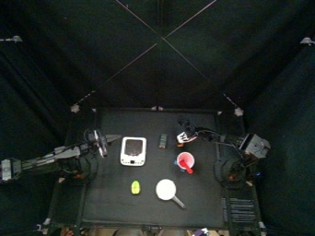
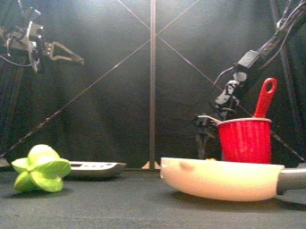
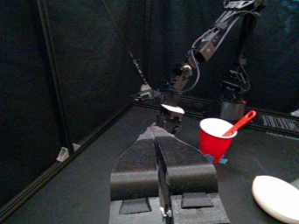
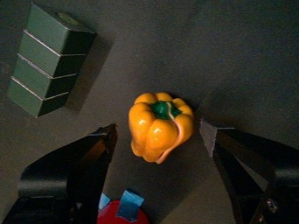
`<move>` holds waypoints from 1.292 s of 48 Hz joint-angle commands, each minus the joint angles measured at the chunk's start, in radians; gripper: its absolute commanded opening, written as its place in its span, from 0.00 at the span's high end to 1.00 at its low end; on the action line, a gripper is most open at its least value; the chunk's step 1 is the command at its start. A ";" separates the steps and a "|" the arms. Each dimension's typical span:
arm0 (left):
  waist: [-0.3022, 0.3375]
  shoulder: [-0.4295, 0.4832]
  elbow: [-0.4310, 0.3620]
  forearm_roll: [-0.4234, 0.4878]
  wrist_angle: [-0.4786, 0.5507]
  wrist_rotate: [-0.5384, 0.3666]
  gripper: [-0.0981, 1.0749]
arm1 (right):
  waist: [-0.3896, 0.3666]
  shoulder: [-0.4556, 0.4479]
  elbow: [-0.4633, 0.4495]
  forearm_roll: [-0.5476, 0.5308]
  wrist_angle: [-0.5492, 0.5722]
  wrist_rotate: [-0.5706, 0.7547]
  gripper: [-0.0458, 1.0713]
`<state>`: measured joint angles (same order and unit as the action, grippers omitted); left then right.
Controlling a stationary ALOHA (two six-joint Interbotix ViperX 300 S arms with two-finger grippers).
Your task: Grab squash
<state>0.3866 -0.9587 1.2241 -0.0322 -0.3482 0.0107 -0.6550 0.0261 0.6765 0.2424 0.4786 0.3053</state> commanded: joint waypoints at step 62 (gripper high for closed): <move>0.008 0.006 -0.005 -0.002 -0.005 0.002 0.91 | 0.006 -0.020 -0.115 -0.067 0.138 -0.002 0.26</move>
<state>0.3881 -0.9587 1.2333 -0.0307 -0.3482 0.0107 -0.6519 0.0476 0.5798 0.1764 0.6151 0.3053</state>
